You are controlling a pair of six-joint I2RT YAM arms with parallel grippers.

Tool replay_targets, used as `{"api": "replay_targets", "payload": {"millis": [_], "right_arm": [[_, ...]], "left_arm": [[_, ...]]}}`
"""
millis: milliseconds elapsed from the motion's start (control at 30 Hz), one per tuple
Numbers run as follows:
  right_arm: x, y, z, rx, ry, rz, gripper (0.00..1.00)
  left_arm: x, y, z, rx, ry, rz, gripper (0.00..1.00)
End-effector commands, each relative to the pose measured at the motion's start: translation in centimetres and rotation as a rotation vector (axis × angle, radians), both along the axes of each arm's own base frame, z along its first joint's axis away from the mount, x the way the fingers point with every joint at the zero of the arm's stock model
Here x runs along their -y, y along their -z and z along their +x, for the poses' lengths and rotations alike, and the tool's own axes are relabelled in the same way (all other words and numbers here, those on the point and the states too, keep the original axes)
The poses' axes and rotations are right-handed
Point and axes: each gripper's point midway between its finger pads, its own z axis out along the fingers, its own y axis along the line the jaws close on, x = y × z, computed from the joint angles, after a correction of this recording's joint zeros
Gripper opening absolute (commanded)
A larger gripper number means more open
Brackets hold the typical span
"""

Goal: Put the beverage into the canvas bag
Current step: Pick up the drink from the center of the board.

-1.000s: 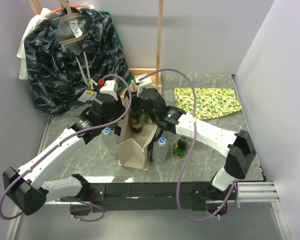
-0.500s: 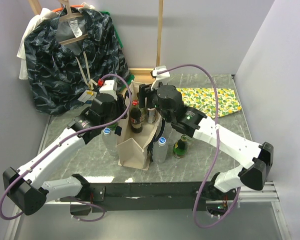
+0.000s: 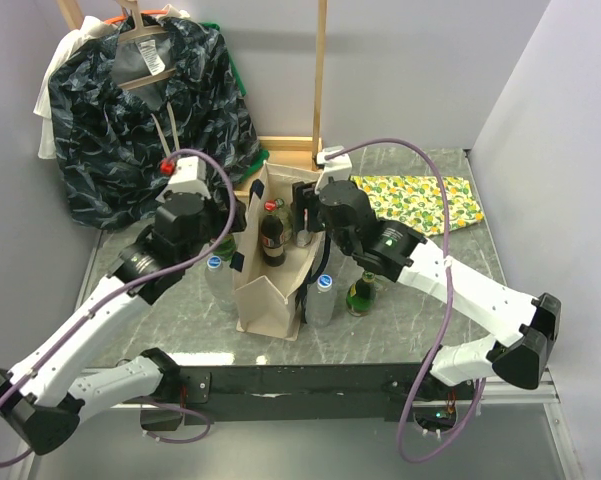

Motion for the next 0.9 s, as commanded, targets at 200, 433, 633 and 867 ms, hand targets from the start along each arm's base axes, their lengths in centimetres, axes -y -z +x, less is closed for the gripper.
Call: {"api": "replay_targets", "payload": {"millis": [200,433,633,867], "right_arm": [[2.3,0.3,-1.7,-0.069,0.056,0.009,0.72],[3.3,1.6,-2.7,-0.109,0.068,0.007,0.71],[3.4,2.2,-3.2,-0.129,0.058,0.012,0.72],[3.3,2.7,-3.5,-0.14,0.047,0.025,0.71]], "left_arm": [[-3.2,-0.9,-2.4,0.012,-0.089,-0.048,0.97],[-4.6,0.3,-4.7,-0.066,-0.114,-0.052,0.98],[-4.7,3.5,-5.8,-0.215,-0.115,0.004,0.91],[-3.9,6.1,-6.4,-0.303,-0.083,0.024,0.9]]}}
